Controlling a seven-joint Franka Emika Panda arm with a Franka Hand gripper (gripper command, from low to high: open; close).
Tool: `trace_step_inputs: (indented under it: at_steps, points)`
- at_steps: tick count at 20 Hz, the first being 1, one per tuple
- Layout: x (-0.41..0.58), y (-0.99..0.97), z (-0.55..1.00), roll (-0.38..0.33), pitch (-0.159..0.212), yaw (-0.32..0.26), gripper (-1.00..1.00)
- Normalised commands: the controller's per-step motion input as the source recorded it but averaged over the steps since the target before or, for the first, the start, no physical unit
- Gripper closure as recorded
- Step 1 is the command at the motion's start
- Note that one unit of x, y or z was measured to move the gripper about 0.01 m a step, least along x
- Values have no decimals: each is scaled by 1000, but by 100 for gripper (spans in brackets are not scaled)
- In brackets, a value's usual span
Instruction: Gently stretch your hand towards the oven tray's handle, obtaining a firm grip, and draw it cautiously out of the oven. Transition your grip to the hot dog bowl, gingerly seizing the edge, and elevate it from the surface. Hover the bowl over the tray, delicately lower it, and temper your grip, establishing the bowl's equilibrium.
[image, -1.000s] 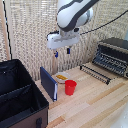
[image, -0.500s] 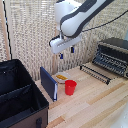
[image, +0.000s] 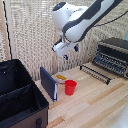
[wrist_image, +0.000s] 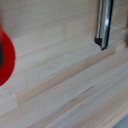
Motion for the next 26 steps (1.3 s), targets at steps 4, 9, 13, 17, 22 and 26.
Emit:
trace_step_inputs:
  at_steps: [4,9,13,17,22,26]
  points:
    - [164,-9,68,-375,0,13,-100]
    - [124,0,94,-375,0,0,-100]
    - [153,-84,54,-348,0,60,-100]
    - [151,-195,-25,-281,0,141,-100]
    - [90,-287,-151,-209,0,219,-100]
    - [173,-306,-196,-187,23,199,-100]
